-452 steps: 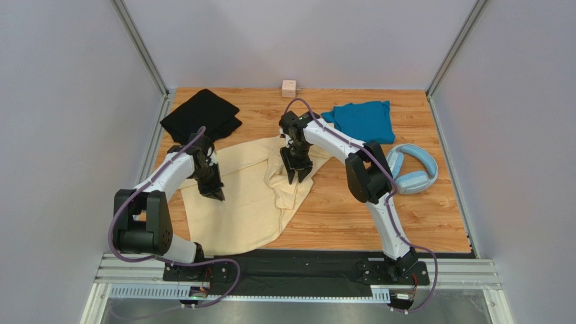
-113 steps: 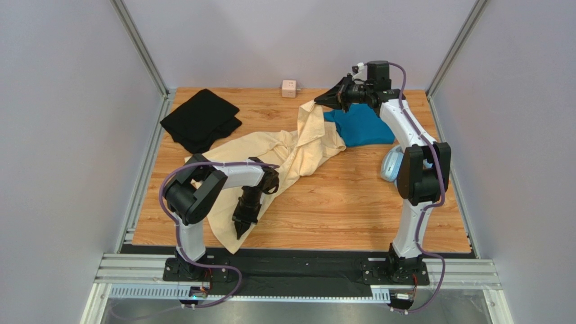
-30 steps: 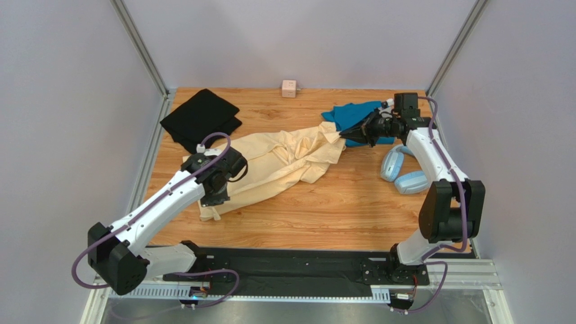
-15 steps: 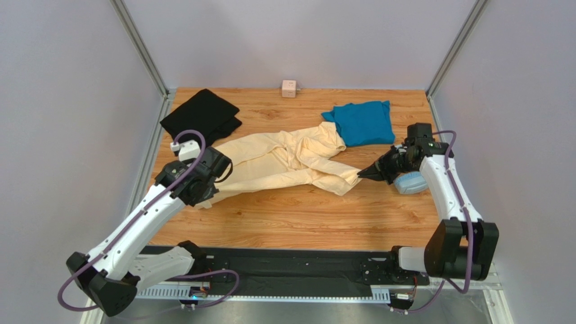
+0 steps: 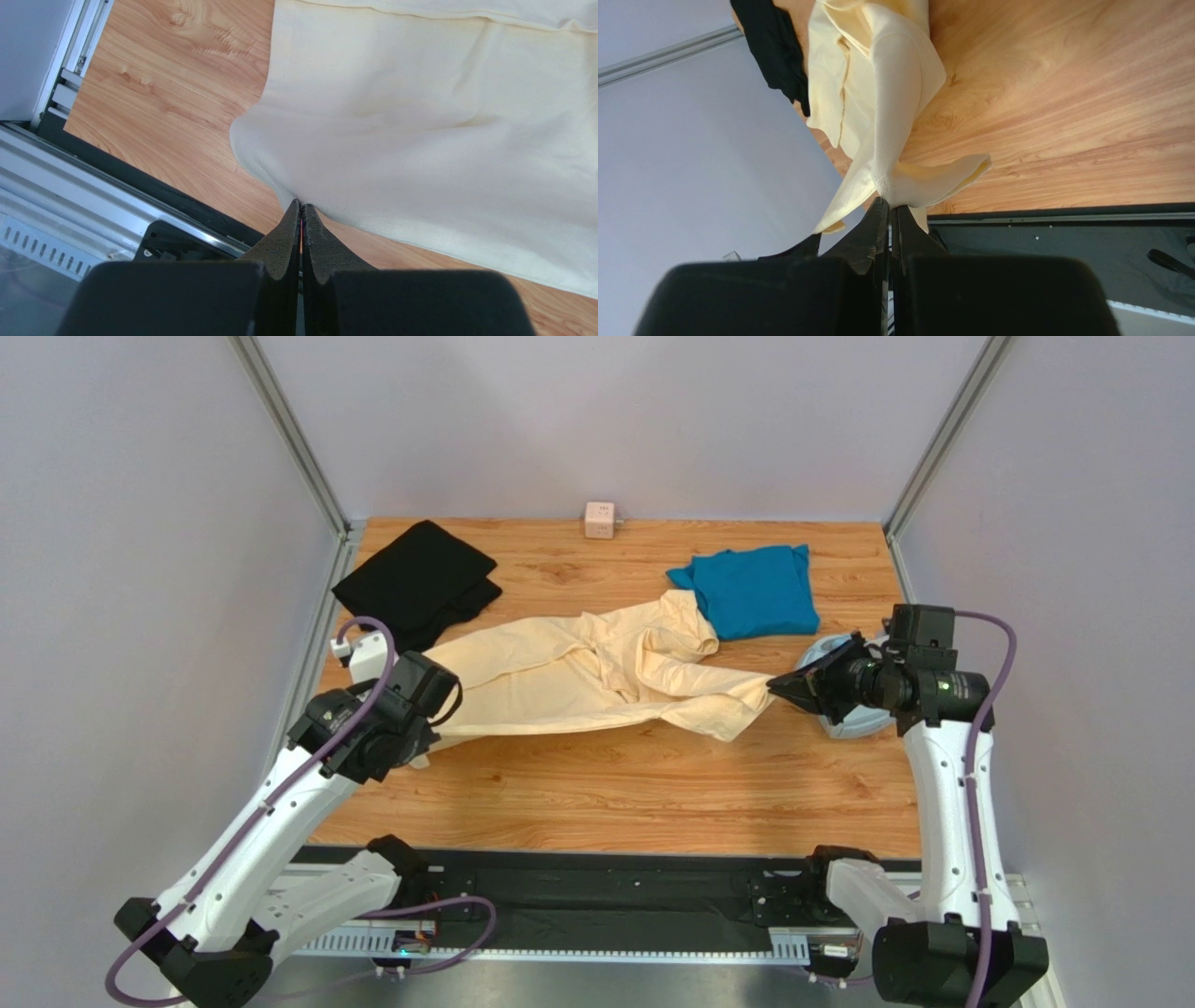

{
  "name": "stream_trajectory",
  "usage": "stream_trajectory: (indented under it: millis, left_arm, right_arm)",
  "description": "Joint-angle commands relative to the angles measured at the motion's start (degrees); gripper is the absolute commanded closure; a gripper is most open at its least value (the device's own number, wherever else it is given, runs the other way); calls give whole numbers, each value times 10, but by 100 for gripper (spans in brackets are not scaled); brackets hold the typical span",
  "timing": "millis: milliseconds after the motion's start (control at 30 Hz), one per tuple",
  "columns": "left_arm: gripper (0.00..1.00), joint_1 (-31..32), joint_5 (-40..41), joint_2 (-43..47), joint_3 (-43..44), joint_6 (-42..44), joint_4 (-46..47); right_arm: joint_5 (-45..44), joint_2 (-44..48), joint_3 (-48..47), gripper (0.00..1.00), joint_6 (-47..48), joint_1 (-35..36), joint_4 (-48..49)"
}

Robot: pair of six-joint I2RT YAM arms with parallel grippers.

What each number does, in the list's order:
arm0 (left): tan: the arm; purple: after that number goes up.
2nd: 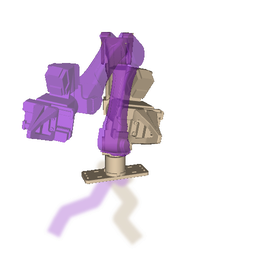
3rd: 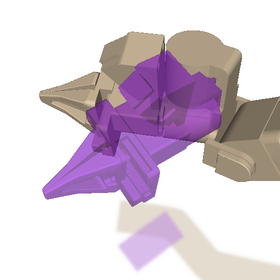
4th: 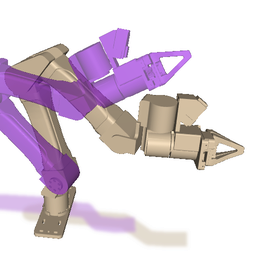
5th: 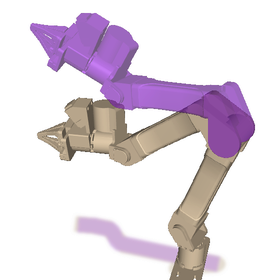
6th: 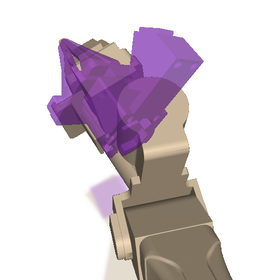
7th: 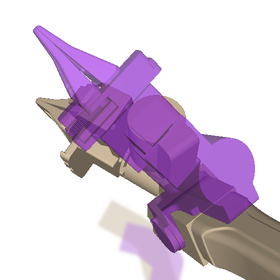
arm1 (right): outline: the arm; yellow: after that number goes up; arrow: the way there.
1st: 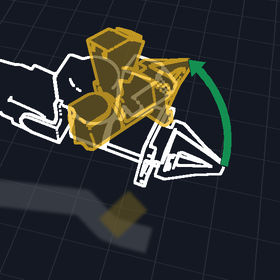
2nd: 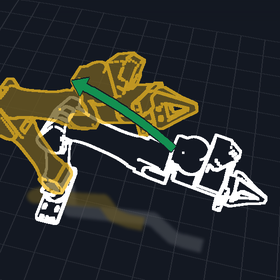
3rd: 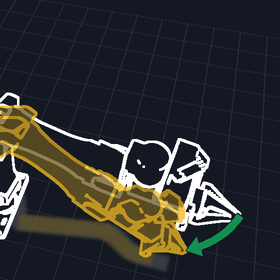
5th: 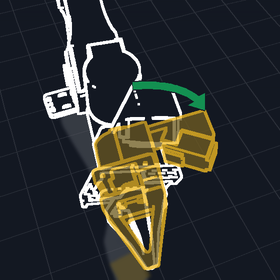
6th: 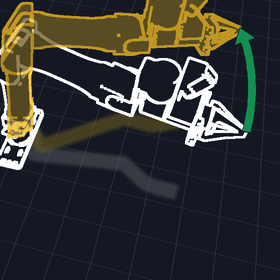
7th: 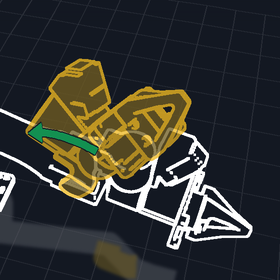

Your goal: Fold and stack the t-shirts

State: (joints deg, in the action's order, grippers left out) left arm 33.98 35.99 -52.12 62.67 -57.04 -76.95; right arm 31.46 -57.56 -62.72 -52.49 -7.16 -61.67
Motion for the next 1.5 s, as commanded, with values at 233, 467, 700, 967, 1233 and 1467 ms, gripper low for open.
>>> stream_trajectory:
  millis: [233, 467, 700, 967, 1233, 1467]
  left_arm:
    - [100, -3, 36, 49, 97, 37, -106]
    - [100, -3, 44, 69, 86, 40, -109]
    - [100, -3, 6, 65, 62, 35, -124]
    - [100, -3, -107, 41, 13, -7, -179]
    - [100, -3, -136, 68, -52, -41, -196]
    - [100, -6, -71, 16, -6, -62, -196]
  right_arm:
    - [-62, 76, -143, 100, 5, -8, -71]
    - [-32, 105, -130, 100, -51, -8, -64]
    - [22, 91, -137, 100, -71, -8, -100]
    - [32, 89, -105, 100, -36, -8, -205]
    - [4, 15, -131, 100, 5, -8, -203]
    - [-7, -131, -210, 100, 39, -8, -130]
